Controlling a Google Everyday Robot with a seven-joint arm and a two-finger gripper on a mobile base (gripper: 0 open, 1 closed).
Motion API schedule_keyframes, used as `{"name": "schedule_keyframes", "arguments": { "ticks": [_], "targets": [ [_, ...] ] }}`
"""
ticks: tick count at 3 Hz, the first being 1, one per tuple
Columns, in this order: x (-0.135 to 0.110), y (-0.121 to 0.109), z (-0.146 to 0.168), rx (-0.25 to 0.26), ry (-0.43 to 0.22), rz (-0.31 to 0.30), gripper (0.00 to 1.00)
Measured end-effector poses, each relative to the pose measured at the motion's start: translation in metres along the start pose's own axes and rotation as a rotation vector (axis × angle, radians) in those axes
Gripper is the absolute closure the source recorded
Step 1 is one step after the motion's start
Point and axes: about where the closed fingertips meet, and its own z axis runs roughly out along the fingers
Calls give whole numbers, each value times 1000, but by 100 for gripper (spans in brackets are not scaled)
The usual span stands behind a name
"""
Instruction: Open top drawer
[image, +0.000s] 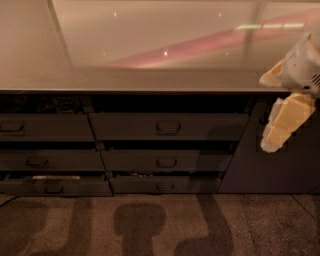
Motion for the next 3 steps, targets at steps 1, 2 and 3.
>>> {"name": "schedule_keyframes", "arguments": {
  "ticks": [1,2,3],
  "targets": [
    [14,-22,67,-190,-68,70,0],
    [9,-34,138,-356,-46,75,0],
    [9,-37,155,-368,-49,80,0]
  ]
}}
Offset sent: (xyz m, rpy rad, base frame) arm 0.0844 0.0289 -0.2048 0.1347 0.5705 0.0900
